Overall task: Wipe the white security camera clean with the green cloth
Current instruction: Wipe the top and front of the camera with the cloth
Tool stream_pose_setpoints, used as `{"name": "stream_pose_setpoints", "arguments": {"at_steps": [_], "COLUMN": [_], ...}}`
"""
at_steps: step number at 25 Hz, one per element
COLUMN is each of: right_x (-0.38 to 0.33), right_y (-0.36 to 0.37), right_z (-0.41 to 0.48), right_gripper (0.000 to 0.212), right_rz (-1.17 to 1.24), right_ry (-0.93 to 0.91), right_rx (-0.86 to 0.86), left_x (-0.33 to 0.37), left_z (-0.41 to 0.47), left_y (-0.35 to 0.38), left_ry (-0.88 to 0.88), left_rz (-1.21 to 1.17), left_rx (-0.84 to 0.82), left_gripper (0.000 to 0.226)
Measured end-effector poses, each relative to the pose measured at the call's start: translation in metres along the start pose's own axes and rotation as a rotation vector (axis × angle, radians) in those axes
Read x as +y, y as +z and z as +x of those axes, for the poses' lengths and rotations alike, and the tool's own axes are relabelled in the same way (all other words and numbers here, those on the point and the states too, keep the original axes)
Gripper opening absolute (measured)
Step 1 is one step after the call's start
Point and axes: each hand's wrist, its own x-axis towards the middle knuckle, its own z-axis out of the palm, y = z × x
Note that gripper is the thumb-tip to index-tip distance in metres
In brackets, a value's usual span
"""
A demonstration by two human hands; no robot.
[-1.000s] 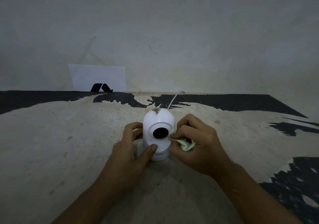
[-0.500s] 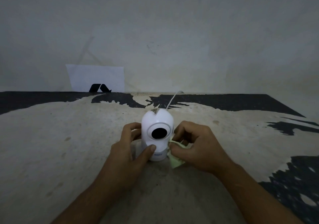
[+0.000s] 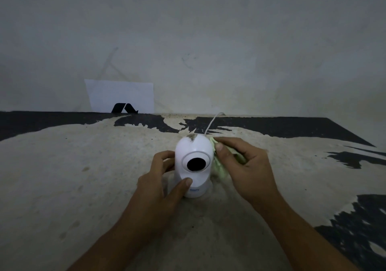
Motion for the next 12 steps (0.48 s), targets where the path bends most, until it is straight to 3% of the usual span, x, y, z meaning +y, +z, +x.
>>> {"name": "stream_pose_setpoints", "arguments": {"at_steps": [3,7,12], "right_x": [-0.006,0.0,-0.014], "right_y": [0.007,0.009,0.019], "right_z": [-0.002,-0.003,-0.01], "right_gripper": [0.023,0.02,0.023], "right_rz": [-0.056,-0.156,-0.289], "right_ry": [-0.125,-0.047,-0.28], "right_rx": [0.014,0.053,0.154], "left_x": [0.001,0.001,0.003], "left_z": [0.001,0.001,0.002], "left_y": [-0.001,-0.001,0.0], "left_ry": [0.004,-0.011,-0.029], "left_rz": [0.015,0.008,0.003], "left_rx": [-0.013,-0.019,-0.024], "left_gripper": [0.054,0.054,0.055]}}
